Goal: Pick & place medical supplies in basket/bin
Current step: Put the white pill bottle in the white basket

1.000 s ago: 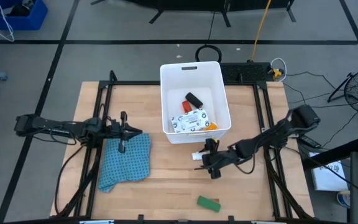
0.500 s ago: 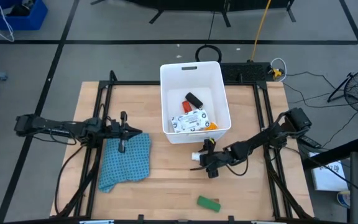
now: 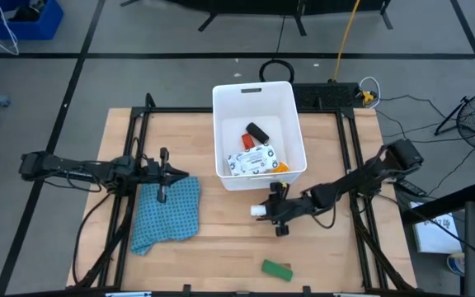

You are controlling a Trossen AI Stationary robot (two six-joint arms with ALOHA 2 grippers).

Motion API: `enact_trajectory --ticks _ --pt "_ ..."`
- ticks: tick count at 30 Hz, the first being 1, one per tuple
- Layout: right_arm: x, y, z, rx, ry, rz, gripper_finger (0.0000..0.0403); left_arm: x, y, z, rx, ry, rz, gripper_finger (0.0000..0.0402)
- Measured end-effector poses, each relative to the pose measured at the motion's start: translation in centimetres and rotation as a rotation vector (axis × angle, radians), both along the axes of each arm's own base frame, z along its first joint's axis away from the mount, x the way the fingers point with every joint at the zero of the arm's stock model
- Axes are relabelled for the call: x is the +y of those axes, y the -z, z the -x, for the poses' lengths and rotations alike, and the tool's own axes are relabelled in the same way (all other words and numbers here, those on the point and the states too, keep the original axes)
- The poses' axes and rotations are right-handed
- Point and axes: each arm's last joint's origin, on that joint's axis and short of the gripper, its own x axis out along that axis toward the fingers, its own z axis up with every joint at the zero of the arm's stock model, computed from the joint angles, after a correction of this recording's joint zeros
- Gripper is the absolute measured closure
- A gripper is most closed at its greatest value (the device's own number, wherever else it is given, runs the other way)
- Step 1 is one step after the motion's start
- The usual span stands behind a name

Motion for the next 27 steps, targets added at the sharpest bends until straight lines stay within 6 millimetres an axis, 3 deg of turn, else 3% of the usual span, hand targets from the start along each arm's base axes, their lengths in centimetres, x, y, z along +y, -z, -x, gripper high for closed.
enact_trajectory --ticks 7,15,20,27 --pt "0.2 -5.3 1.0 -0.190 -0.226 -0.072 0.0218 0.0 0.0 0.0 0.000 0.000 -0.002 0.0395" --pt "-1.1 -12.7 5.6 -0.430 -0.343 -0.125 0.0242 0.0 0.0 0.0 0.000 0.000 -0.003 0.0367" --pt "-1.7 -14.9 8.3 -0.485 -0.363 -0.142 0.0235 0.0 0.0 0.0 0.000 0.000 0.002 0.0365" --pt "-2.9 -16.4 11.2 -0.521 -0.370 -0.138 0.0237 0.0 0.0 0.0 0.000 -0.002 -0.010 0.0364"
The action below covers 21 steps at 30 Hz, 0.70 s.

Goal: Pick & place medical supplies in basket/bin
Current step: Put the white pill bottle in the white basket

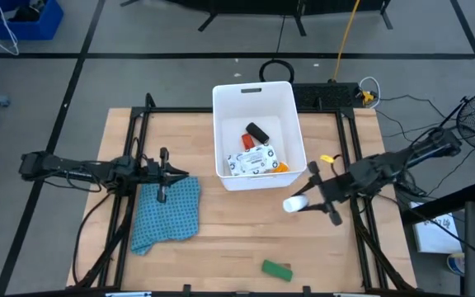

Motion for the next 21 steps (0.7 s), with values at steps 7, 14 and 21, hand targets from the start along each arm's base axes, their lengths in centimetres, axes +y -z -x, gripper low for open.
enact_trajectory --ticks 7,14,21 --pt "-1.1 -1.2 2.7 -0.062 -0.005 0.003 0.0237 0.0 0.0 0.0 0.000 0.000 0.011 0.0364" --pt "-2.5 -1.1 5.9 -0.019 0.013 -0.068 0.0238 0.0 0.0 0.0 -0.001 0.000 0.041 0.0364" --pt "-3.7 2.4 8.2 -0.041 0.073 -0.138 0.0238 0.0 0.0 0.0 0.000 -0.001 0.034 0.0364"
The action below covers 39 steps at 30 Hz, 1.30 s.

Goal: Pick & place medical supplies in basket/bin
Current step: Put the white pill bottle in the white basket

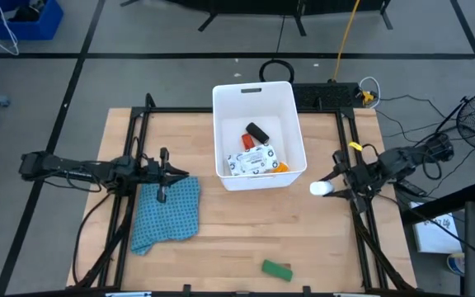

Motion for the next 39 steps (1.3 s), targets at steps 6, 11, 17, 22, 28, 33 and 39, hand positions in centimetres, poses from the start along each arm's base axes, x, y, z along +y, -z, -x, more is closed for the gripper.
enact_trajectory --ticks 6,11,17,22,28,33,39 --pt "-0.2 4.3 0.5 -0.081 0.004 -0.060 0.0238 0.0 0.0 0.0 0.000 0.000 0.000 0.0364" --pt "0.0 7.2 0.4 -0.168 -0.043 -0.124 0.0238 0.0 0.0 0.0 0.000 0.000 0.008 0.0364" --pt "-0.1 7.4 -0.1 -0.275 0.016 -0.270 0.0238 0.0 0.0 0.0 0.000 0.000 -0.004 0.0364" --pt "0.2 4.9 -1.0 -0.319 0.022 -0.310 0.0238 0.0 0.0 0.0 -0.001 -0.001 -0.034 0.0364" --pt "1.2 -0.6 -3.2 -0.295 -0.009 -0.266 0.0238 0.0 -0.2 0.0 -0.025 -0.001 -0.025 0.0364" --pt "1.4 -4.8 -6.0 -0.187 0.202 -0.174 0.0238 0.0 -0.5 0.0 -0.053 -0.002 -0.027 0.0364" --pt "-1.1 -8.7 -9.5 -0.043 0.417 -0.070 0.0238 0.1 -0.5 0.0 -0.055 -0.030 -0.055 0.0364"
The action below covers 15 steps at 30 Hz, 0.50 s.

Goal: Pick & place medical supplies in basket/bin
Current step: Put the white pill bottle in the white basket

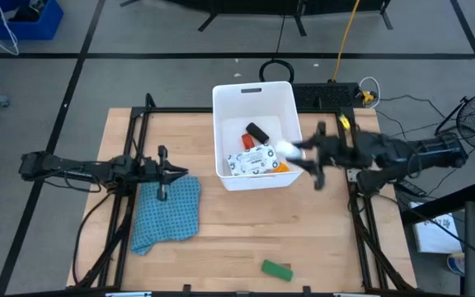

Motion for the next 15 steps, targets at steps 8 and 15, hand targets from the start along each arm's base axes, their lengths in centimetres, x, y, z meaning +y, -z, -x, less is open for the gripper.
enact_trajectory --ticks 8,15 --pt "-6.4 -1.4 -4.8 0.146 0.146 0.007 0.0238 0.2 0.0 0.0 0.000 -0.060 0.006 0.0364" --pt "-12.9 3.8 -8.5 0.390 0.294 -0.043 0.0238 0.2 0.0 0.0 0.000 -0.060 0.007 0.0364"
